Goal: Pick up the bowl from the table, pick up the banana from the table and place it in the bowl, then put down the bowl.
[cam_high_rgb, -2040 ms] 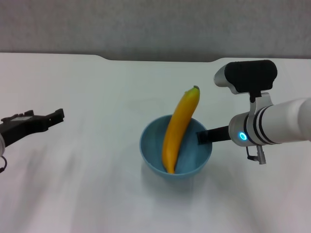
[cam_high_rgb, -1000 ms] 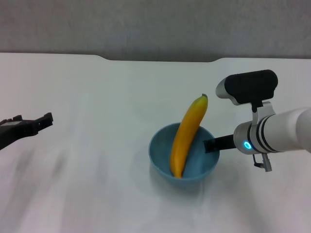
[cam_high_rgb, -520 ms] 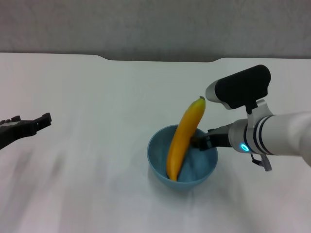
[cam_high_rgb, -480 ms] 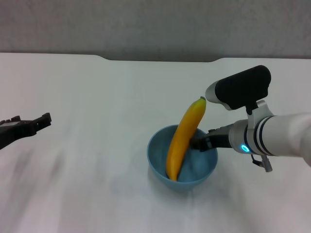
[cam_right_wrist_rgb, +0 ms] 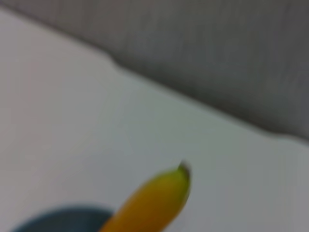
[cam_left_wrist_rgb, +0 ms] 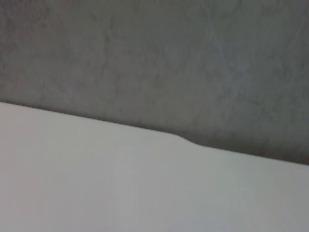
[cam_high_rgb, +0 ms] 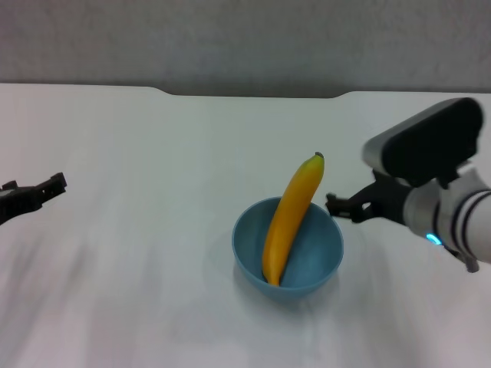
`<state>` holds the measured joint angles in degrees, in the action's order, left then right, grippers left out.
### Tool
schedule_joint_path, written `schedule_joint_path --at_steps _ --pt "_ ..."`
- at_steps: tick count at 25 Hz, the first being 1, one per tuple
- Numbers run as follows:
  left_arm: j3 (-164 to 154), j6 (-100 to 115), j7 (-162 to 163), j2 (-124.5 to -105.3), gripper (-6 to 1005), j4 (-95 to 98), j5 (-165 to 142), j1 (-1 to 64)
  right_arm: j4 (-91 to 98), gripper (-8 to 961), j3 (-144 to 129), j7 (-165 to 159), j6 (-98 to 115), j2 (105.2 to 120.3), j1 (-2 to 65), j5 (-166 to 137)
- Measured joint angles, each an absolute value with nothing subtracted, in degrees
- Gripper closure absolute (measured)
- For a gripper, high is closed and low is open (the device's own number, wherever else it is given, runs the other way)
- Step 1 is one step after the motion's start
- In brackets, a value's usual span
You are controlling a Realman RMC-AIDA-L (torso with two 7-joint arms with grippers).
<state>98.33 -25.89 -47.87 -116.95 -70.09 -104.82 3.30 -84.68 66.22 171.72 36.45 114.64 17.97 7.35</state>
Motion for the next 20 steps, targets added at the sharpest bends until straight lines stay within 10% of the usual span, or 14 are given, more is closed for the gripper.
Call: schedule_joint_path --at_steps 8,20 --pt "98.2 -24.5 -73.1 -117.29 96 -67.2 -83.2 1.3 -79.2 48 67.8 170.8 3.9 114.62 6.8 7.0" --pt "97.8 -65.2 -154.6 -117.69 96 -21.5 -10.1 9.0 -44.1 46 66.9 163.0 -41.3 114.92 11.8 6.5"
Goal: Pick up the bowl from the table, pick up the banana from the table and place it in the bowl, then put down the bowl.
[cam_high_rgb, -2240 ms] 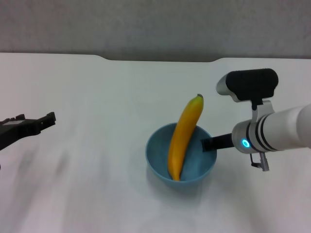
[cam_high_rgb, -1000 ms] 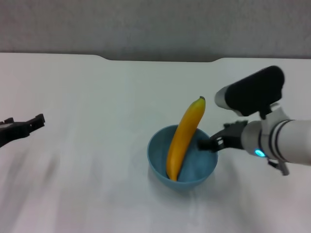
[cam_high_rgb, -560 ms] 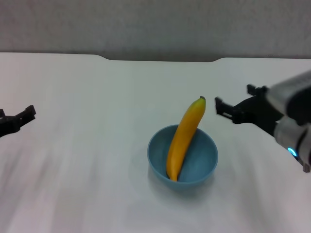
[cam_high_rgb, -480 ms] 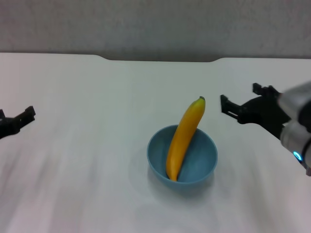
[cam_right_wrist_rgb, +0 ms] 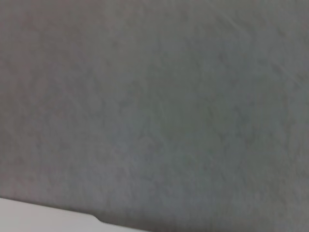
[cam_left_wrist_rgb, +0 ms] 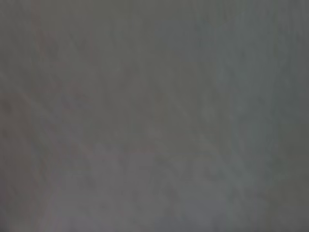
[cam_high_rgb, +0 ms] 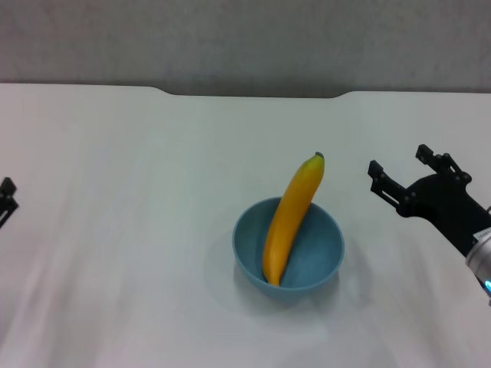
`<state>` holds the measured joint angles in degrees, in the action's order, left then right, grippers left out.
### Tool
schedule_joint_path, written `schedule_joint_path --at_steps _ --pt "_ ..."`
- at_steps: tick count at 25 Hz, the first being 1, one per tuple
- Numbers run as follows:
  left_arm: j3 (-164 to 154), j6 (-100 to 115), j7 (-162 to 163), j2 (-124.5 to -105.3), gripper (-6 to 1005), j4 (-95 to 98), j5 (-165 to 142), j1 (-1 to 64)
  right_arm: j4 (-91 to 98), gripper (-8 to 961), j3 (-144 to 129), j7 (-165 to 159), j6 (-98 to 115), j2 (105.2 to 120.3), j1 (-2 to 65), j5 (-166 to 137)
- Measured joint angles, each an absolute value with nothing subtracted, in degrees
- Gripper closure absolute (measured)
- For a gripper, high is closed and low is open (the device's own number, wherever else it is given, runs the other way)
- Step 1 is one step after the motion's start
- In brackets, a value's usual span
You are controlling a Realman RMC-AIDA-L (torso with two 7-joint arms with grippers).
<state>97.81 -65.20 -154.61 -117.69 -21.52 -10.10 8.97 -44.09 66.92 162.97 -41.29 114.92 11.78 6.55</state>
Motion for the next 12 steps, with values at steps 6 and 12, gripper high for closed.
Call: schedule_joint_path --at_steps 6,12 --pt "97.8 -72.3 -158.1 -117.68 96 -12.5 -6.7 13.0 -33.5 48 66.3 163.4 -52.1 115.03 14.5 6.8" --pt "96.8 -71.4 -155.9 -117.82 96 -10.7 -7.0 15.3 -23.7 47 66.1 163.1 -61.3 115.49 18.0 7.4"
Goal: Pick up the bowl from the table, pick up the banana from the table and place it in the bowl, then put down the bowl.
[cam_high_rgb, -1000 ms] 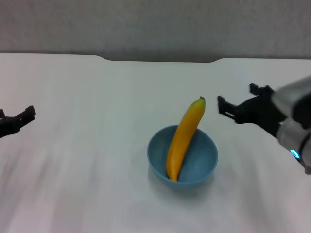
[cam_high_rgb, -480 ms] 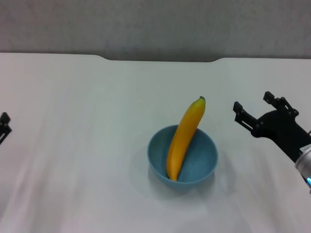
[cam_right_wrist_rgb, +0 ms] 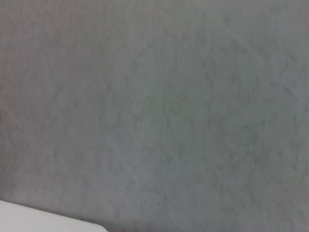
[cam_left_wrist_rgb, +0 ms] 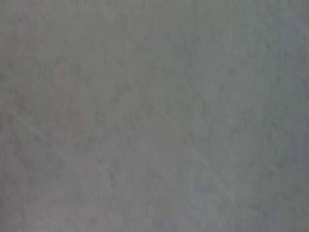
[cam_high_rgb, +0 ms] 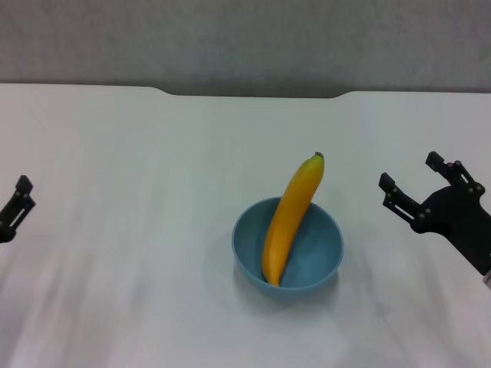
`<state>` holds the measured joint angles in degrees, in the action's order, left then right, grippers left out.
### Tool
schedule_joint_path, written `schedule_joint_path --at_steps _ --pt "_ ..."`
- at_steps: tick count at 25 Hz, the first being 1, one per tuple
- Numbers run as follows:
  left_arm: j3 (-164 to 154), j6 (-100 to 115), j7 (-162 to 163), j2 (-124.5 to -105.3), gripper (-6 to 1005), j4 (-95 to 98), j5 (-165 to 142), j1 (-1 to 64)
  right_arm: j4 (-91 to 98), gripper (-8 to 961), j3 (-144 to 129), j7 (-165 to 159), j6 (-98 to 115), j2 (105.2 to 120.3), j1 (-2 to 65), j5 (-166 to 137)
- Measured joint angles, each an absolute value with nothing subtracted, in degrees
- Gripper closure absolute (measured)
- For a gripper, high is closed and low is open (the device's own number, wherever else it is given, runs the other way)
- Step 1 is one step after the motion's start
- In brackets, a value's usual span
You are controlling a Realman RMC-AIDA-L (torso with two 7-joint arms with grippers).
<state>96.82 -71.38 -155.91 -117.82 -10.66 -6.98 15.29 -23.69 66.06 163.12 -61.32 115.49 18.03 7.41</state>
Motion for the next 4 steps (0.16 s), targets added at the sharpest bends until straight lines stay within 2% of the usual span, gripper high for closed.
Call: schedule_joint_path --at_steps 4 --pt "96.5 -70.9 -152.5 -117.88 96 -9.1 -7.2 17.0 -21.6 48 65.4 163.0 -63.1 115.60 18.7 9.1"
